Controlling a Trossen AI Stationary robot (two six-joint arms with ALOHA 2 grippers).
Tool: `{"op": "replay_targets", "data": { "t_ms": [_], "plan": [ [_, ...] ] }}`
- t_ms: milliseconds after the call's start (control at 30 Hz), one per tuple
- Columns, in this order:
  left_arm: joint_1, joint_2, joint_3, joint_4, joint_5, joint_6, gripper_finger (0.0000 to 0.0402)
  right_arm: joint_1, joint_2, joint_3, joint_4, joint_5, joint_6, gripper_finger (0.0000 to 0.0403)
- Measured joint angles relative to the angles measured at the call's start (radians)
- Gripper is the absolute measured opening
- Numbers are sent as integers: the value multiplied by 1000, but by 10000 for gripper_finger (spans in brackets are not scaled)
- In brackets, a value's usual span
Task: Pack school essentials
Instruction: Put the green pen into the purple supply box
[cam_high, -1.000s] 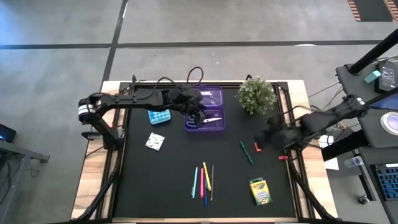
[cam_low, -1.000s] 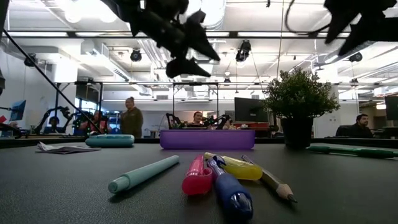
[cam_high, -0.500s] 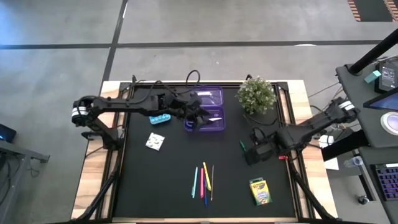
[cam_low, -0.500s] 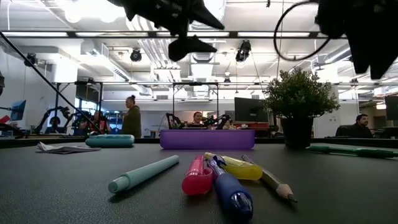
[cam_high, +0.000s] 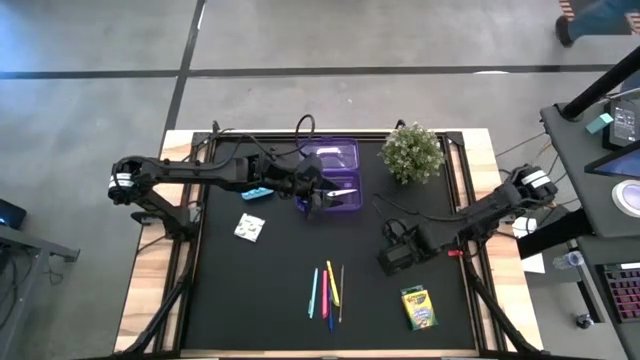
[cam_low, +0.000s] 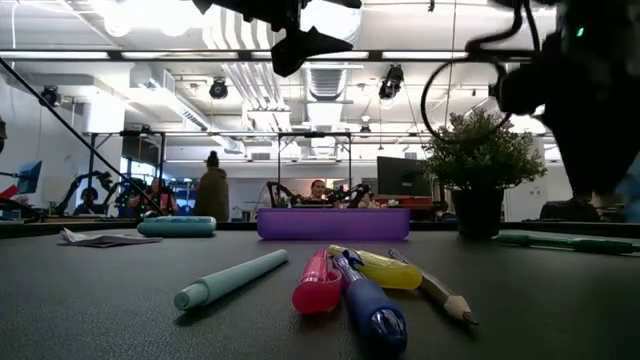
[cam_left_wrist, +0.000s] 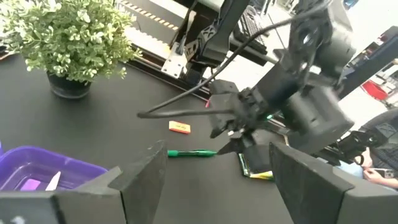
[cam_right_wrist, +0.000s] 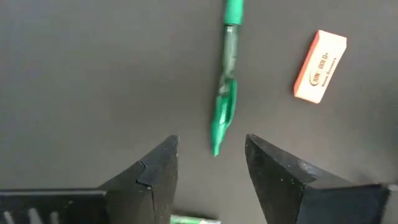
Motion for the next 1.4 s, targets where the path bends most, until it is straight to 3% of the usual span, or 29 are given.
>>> {"op": "replay_targets", "data": {
  "t_ms": [667,900,1200,1400],
  "plan": [
    [1,-5,0,0,11,7,263,-211,84,-56,126,-26,-216,142],
    [1,-5,-1,0,11,9,263,-230,154,-59,136,-70,-254,125],
    [-1,-5,-2,3,18,-1,263,-232,199,-57,151,-76,-284,63],
    [-14,-5,-5,-1,160,3,263,-233,177,-59,156,-57,-284,18]
  ]
}}
